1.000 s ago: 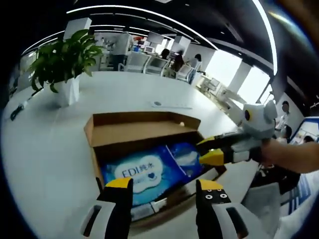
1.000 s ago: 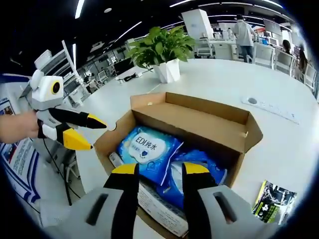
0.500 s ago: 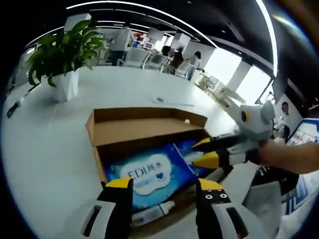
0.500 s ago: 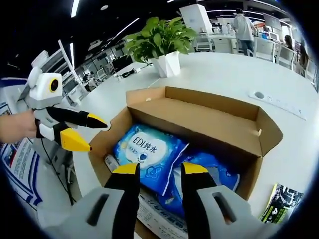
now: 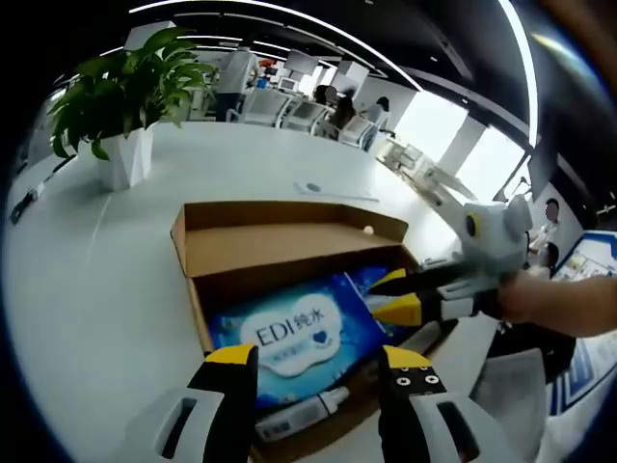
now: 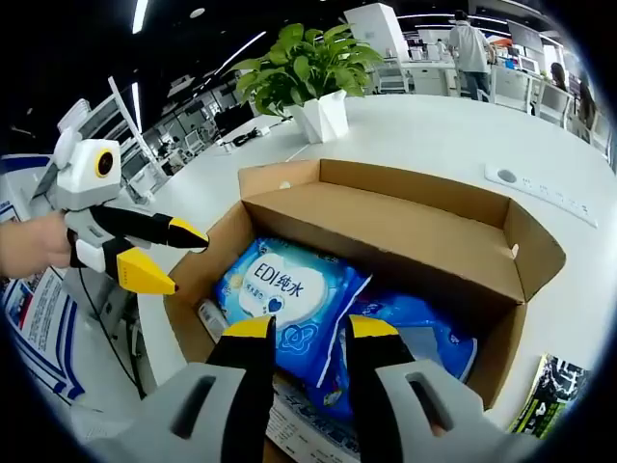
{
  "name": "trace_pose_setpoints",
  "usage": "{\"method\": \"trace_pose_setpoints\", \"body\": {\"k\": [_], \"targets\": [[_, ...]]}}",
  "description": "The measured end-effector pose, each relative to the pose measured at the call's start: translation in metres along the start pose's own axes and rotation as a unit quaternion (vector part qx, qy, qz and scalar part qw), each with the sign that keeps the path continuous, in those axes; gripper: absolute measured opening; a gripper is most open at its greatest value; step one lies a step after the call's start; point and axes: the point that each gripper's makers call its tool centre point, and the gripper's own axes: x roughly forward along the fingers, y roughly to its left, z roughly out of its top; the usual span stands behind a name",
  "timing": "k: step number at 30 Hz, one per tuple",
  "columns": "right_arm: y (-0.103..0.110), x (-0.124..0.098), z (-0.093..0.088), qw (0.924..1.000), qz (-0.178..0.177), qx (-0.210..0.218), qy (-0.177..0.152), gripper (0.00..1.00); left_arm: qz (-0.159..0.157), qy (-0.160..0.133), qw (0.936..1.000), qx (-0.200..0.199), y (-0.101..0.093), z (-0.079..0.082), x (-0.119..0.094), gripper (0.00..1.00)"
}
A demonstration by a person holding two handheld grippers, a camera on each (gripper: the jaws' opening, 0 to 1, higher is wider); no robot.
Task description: Operate the shoe box by opening the lid, removing the specified soft item, and placing it in the target area until the item is outside and the box remains undamaged.
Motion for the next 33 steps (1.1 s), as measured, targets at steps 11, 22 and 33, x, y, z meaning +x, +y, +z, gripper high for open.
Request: {"method": "trace_pose_setpoints", "body": {"k": [11,22,33], "targets": [[-0.004,0.008,-0.007,0.9999,-0.004,0.006,0.013,0.25,-0.004,0.005,1.0,-0.006,0.004,-0.003,0.005,0.5],[0.001,0.007,-0.012,0.9998,-0.005,0.013,0.016,0.23,-0.007,0.01,0.9999,-0.012,0.013,-0.008,0.011,0.5],[-0.003,0.017,-0.012,0.9997,-0.011,-0.001,0.02,0.07,-0.003,0.008,0.9998,-0.018,0.015,-0.008,0.011,0.5]]}}
